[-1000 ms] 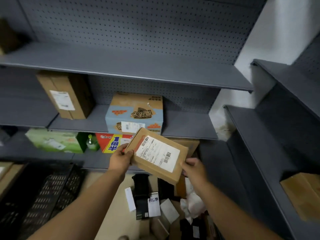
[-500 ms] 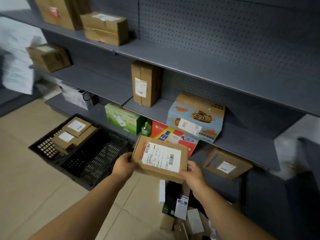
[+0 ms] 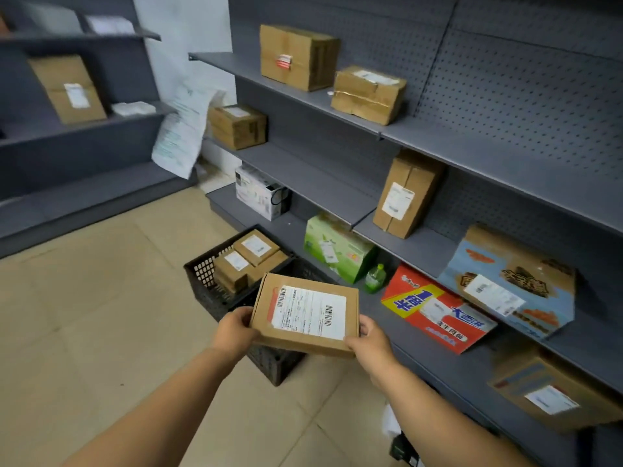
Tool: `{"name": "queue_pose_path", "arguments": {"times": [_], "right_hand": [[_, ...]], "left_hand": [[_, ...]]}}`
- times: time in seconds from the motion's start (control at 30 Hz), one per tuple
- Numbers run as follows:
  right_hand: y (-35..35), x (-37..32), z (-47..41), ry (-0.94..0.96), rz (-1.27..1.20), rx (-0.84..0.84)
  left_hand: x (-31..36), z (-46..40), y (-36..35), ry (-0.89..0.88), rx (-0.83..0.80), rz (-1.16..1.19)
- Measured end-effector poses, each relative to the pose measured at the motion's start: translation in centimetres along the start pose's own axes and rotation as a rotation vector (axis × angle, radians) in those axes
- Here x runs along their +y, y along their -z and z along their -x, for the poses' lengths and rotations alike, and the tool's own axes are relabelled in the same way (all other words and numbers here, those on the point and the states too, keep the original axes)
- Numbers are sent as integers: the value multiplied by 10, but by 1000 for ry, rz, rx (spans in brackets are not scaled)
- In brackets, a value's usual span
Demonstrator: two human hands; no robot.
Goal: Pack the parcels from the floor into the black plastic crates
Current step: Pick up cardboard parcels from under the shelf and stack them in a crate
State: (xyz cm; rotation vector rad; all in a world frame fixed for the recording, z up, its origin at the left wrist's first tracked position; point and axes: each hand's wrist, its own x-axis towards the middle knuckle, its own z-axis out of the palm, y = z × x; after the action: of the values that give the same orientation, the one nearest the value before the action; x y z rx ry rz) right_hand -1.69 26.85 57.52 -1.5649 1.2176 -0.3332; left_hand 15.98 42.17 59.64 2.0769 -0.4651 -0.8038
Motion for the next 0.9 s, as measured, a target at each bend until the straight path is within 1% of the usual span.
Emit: {"name": "queue_pose_path", "arguments": {"times": [0.17,0.3,0.5,0.63,0.77,0.9], "right_hand": [[-101,-34,0,-28,-11,-58],[-145,-53,-2,-48,-2,-69],[-179,-68,-26,-79,42,-67],[-201,-71,-57,-113,66,-58],[-221,-77,-101,-154,18,-49],[-236,-89,-151,-240,-74,-9]], "left_hand": [[-44,-30,90,49,58,48],[-67,-51,129,73,85,63],[-86,-87,150,95,66,53],[-91,-119,156,133,50,43],[-86,-167,159,155,41,27],[-68,-222,160,180,31,86]]}}
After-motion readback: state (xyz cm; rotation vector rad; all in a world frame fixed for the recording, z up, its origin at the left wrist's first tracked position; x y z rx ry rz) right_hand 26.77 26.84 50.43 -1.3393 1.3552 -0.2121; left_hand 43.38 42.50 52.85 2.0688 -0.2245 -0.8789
